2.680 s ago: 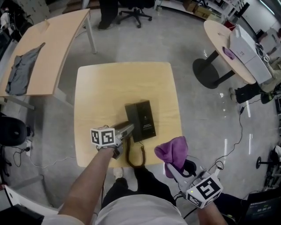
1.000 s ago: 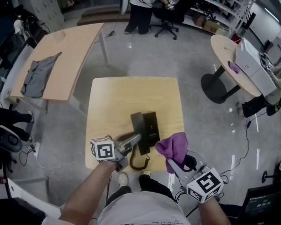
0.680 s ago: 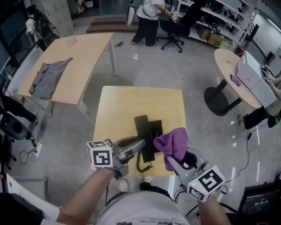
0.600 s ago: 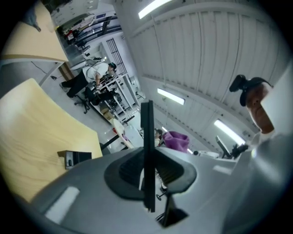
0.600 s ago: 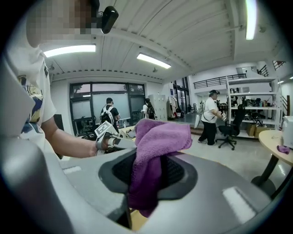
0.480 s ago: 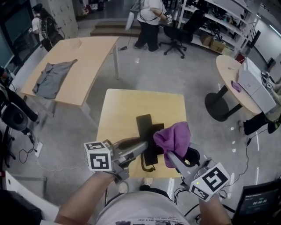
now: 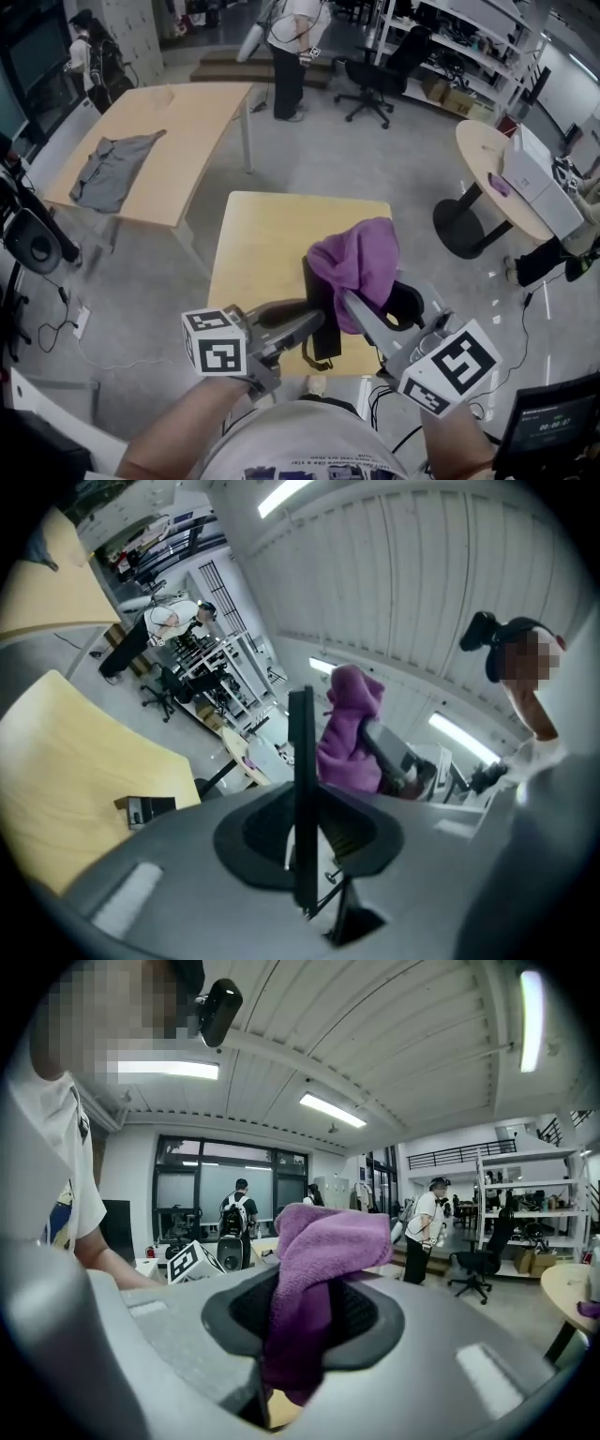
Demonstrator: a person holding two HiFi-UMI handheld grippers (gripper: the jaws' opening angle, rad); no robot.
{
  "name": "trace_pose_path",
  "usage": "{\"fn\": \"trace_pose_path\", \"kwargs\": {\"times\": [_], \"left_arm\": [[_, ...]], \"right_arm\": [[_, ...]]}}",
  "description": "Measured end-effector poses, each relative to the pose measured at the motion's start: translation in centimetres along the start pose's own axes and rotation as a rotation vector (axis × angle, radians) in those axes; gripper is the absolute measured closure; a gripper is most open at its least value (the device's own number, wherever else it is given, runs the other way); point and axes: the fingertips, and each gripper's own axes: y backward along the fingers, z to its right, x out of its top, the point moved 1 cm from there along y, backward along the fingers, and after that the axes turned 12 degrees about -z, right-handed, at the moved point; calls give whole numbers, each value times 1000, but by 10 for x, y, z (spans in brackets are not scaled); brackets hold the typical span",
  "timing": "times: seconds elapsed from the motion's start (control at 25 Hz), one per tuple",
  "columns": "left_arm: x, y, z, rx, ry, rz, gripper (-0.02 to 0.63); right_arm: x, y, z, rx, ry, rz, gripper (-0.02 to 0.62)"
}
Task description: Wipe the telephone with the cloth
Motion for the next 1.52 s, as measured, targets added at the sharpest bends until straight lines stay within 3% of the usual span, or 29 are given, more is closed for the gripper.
{"fn": "trace_pose_path", "kwargs": {"times": [0.92, 1.28, 1.52], "left_arm": [[11, 17, -3, -32, 6, 40, 526], [-1, 7, -10, -24, -14, 2, 526], [-11, 0, -8, -25, -19, -24, 526]], "right_arm": [[-105, 3, -52, 18, -133, -234, 480], [-44, 12, -34, -30, -56, -127, 480], [-6, -4, -27, -15, -43, -68, 480]]}}
